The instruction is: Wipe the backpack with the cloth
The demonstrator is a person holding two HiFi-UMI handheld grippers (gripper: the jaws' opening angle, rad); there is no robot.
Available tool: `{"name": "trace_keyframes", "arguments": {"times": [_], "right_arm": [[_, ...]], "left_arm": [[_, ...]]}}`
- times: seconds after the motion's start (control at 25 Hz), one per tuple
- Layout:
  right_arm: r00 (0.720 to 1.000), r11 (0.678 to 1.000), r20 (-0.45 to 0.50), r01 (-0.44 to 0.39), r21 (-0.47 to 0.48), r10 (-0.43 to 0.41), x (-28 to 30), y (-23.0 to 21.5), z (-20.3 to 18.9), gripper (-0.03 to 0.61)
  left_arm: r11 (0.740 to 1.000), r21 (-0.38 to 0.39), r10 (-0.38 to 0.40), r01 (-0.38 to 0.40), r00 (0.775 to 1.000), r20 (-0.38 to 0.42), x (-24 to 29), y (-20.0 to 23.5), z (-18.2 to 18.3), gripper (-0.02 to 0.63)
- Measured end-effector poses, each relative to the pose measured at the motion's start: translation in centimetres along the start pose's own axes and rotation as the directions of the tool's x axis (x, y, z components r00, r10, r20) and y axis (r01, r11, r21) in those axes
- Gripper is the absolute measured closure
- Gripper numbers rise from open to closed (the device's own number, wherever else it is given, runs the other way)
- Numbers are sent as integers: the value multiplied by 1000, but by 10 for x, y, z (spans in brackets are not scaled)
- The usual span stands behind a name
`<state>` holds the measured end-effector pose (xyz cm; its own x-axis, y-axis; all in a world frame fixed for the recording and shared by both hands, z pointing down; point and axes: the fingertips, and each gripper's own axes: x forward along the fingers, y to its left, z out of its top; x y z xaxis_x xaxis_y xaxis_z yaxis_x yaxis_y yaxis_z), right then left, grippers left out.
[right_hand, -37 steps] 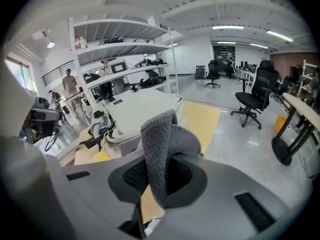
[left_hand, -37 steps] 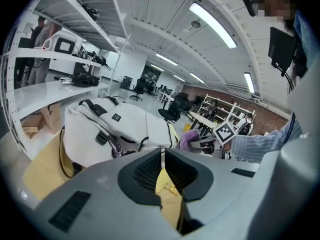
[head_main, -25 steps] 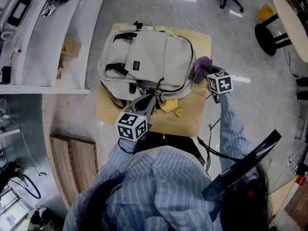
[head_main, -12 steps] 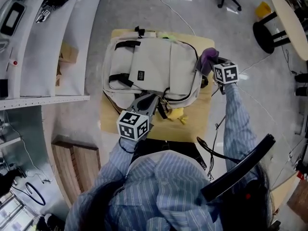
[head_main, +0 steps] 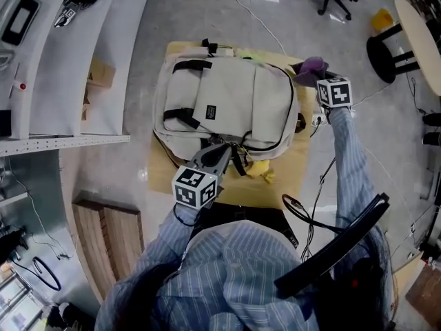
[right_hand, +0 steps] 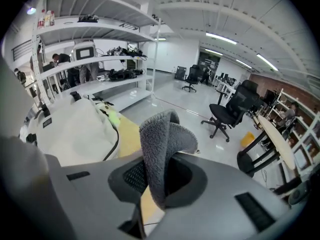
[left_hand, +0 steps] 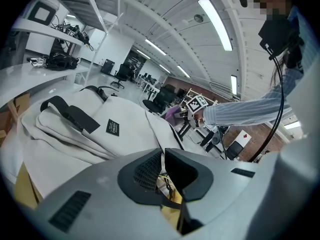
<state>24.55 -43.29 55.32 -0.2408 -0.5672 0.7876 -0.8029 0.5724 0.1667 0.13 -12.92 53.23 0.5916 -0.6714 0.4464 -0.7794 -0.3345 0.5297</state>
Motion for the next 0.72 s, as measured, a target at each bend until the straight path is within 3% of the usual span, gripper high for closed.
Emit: {"name": "trace_keyframes", "arguments": {"times": [0.12, 0.4, 0.72], "right_arm": [[1000, 999, -23, 16, -32, -17, 6, -2, 8, 537], [997, 990, -74, -39, -138, 29, 27, 38, 25, 537], [992, 965, -61, -123, -231, 112, 52, 100, 79, 537]], "left_arm": [[1000, -10, 11, -11, 1000, 12, -3, 7, 2, 591], [999, -35, 38, -36, 998, 58, -12, 26, 12, 591], [996, -60, 64, -58, 993, 104, -27, 41, 20, 591]]}}
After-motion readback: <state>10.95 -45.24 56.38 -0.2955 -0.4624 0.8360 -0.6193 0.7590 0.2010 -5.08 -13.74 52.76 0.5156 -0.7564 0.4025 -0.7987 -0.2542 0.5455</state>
